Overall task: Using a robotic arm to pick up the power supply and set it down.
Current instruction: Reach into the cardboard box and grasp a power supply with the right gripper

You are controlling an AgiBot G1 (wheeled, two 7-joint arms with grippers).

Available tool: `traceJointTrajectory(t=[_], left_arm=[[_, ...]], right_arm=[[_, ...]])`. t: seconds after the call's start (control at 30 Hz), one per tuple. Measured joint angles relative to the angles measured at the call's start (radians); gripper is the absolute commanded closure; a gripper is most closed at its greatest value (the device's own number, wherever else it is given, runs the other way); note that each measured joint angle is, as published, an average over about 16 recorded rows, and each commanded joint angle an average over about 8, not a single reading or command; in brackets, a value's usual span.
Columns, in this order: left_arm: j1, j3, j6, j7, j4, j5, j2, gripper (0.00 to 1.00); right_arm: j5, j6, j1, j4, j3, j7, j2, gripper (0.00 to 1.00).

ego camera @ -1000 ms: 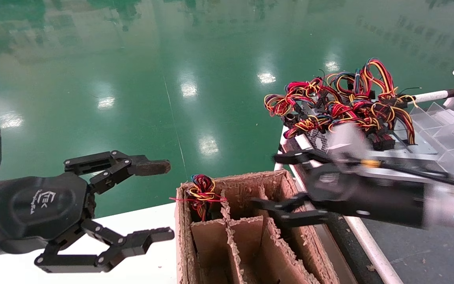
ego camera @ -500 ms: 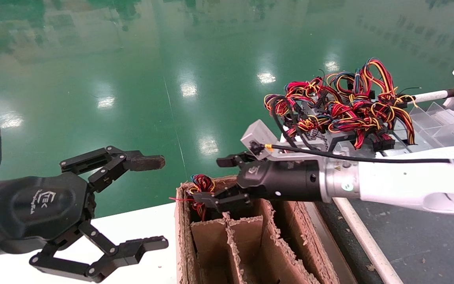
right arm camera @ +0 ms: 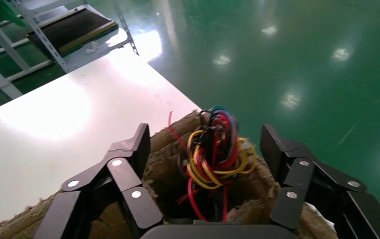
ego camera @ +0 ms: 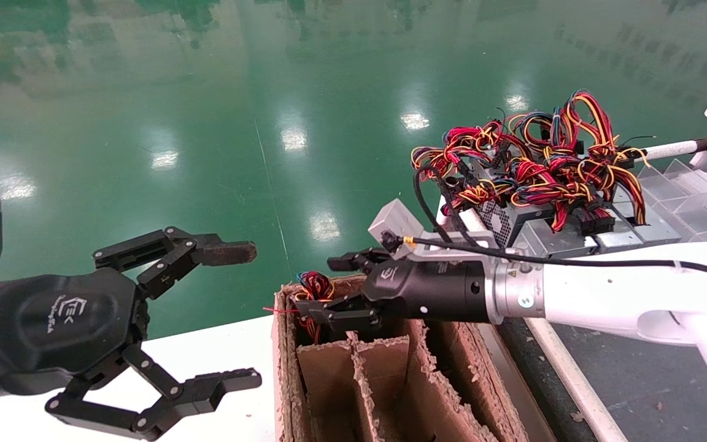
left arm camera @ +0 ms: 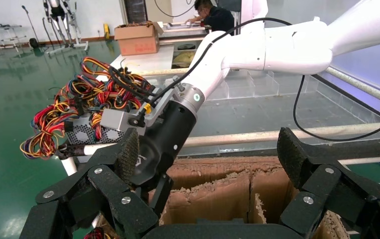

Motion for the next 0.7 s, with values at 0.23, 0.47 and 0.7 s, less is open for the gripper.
traceJointTrajectory(t=[0.23,0.47,0.7], left_arm=[[0.0,0.0,0.0,0.0,0.0,0.0,0.0,0.0],[0.0,0.0,0.0,0.0,0.0,0.0,0.0,0.0],[0.0,0.0,0.0,0.0,0.0,0.0,0.0,0.0]], right_arm=[[0.001,-0.004,-0.002,-0.028,-0.002,-0.013,-0.013,1.0],[-0.002,-0.003,0.002,-0.058,-0.005,-0.035,-0.028,1.0],[-0.006,0.003,0.005,-0.083,-0.006,-0.059,-0.04,1.0]])
